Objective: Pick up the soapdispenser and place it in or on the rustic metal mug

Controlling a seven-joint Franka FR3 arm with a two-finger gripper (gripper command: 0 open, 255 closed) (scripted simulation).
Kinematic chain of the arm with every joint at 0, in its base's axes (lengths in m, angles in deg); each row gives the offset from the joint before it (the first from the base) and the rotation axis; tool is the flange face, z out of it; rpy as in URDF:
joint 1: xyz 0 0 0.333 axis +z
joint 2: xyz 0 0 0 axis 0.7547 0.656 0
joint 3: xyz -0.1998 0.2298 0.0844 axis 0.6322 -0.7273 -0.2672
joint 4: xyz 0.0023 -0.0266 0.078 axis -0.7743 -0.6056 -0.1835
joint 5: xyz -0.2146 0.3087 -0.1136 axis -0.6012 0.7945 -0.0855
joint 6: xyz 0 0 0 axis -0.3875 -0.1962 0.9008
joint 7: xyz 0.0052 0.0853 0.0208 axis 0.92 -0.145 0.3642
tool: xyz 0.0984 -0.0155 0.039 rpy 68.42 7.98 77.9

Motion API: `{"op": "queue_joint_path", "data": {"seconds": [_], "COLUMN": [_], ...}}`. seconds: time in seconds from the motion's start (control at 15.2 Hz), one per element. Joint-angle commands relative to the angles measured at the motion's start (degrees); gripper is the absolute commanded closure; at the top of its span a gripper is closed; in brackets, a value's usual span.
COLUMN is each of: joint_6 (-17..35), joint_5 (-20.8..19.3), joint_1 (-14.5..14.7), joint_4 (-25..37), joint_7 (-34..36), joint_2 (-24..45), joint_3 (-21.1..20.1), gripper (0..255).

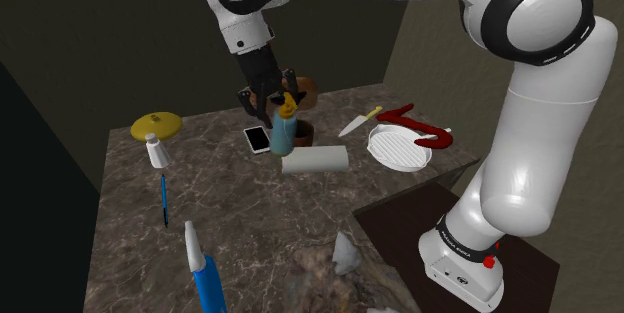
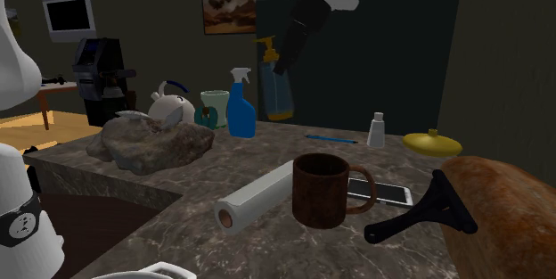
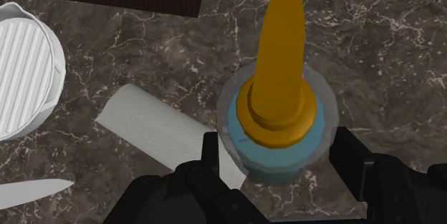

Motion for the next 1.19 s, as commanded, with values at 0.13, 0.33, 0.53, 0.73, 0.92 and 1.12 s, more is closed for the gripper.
{"op": "queue_joint_path", "data": {"seconds": [0.13, 0.33, 0.53, 0.73, 0.92, 1.12], "joint_6": [-3.1, -4.7, -6.7, -9.1, -12.0, -16.6], "joint_5": [0.1, -1.1, -3.0, -4.9, -6.9, -9.4], "joint_1": [0.1, -1.0, -2.6, -4.1, -5.3, -6.1], "joint_4": [3.2, 5.9, 10.3, 15.8, 22.9, 34.0], "joint_7": [0.3, -1.9, -5.1, -8.4, -11.6, -15.5], "joint_2": [0.0, 1.4, 4.0, 7.3, 11.4, 17.9], "joint_3": [-0.1, 0.8, 2.1, 3.4, 4.6, 5.9], "gripper": [255, 255, 255, 255, 255, 255]}}
